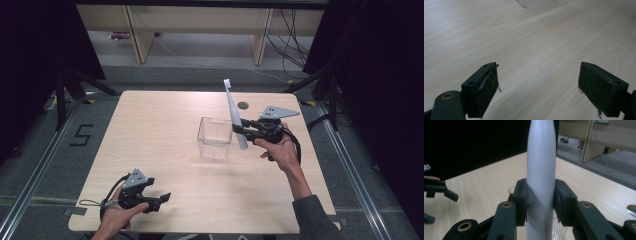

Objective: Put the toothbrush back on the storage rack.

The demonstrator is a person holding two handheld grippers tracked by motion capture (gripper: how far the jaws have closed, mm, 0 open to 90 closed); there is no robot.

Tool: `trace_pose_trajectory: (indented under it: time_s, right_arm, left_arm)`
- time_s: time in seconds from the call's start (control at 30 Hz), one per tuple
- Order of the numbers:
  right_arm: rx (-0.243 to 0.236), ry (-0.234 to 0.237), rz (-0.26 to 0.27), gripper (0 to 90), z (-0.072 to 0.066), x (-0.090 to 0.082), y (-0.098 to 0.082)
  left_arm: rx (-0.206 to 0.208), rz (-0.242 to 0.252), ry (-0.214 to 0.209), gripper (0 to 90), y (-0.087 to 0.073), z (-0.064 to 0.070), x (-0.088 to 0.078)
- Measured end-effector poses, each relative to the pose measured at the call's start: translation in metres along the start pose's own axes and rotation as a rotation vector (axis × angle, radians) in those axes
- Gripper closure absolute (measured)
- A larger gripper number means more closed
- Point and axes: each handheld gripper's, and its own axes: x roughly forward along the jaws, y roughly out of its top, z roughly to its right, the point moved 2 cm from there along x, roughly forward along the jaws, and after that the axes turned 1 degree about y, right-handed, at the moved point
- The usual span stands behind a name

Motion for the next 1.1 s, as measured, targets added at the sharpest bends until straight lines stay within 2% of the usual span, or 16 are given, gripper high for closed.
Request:
trace_pose_trajectory:
  time_s: [0.07, 0.13, 0.3, 0.37, 0.43, 0.53, 0.6, 0.63, 0.7, 0.73, 0.8, 0.87, 0.9, 0.93, 1.1]
  right_arm:
    - [0.006, 0.001, -0.008, 66.2, 0.000, 0.002, 0.002]
    - [0.010, -0.001, 0.017, 66.2, 0.000, 0.011, 0.009]
    - [0.022, -0.004, 0.020, 66.2, 0.001, 0.024, 0.015]
    - [0.013, -0.013, 0.025, 66.2, 0.004, 0.035, 0.017]
    - [0.007, -0.014, 0.027, 66.2, 0.006, 0.037, 0.017]
    - [0.029, -0.026, 0.018, 66.2, 0.009, 0.051, 0.015]
    - [0.012, -0.031, 0.019, 66.2, 0.011, 0.053, 0.015]
    - [0.035, -0.026, 0.011, 66.2, 0.010, 0.056, 0.014]
    - [0.029, -0.029, 0.003, 66.2, 0.010, 0.062, 0.013]
    - [0.010, -0.030, 0.000, 66.2, 0.012, 0.066, 0.011]
    - [0.027, -0.026, -0.014, 66.2, 0.012, 0.070, 0.009]
    - [0.009, -0.036, -0.025, 66.2, 0.014, 0.073, 0.006]
    - [0.025, -0.033, -0.029, 66.1, 0.013, 0.075, 0.004]
    - [0.011, -0.036, -0.036, 66.2, 0.015, 0.076, 0.002]
    - [0.021, -0.024, -0.062, 66.2, 0.015, 0.083, -0.005]
  left_arm:
    - [-0.005, 0.007, 0.001, 15.6, 0.000, 0.000, 0.000]
    - [-0.006, 0.009, 0.009, 15.6, 0.000, 0.001, 0.000]
    - [-0.006, 0.008, 0.006, 15.6, 0.000, 0.001, 0.000]
    - [-0.003, 0.012, 0.001, 15.6, 0.000, 0.001, 0.000]
    - [-0.005, 0.016, 0.001, 15.6, 0.000, 0.001, 0.000]
    - [-0.003, 0.006, -0.001, 15.5, 0.000, 0.001, -0.001]
    - [-0.002, 0.007, 0.000, 15.5, 0.000, 0.001, -0.001]
    - [0.000, 0.010, -0.006, 15.5, 0.000, 0.000, -0.001]
    - [-0.004, 0.013, -0.008, 15.5, 0.000, 0.001, 0.000]
    - [-0.001, 0.010, -0.007, 15.5, -0.001, 0.001, -0.001]
    - [-0.001, 0.010, -0.007, 15.5, -0.001, 0.001, -0.001]
    - [-0.001, 0.011, -0.007, 15.5, -0.001, 0.001, -0.001]
    - [-0.001, 0.011, -0.007, 15.5, -0.001, 0.001, -0.001]
    - [-0.001, 0.012, -0.007, 15.5, -0.001, 0.001, -0.001]
    - [-0.003, 0.014, -0.009, 15.5, -0.001, 0.001, -0.001]
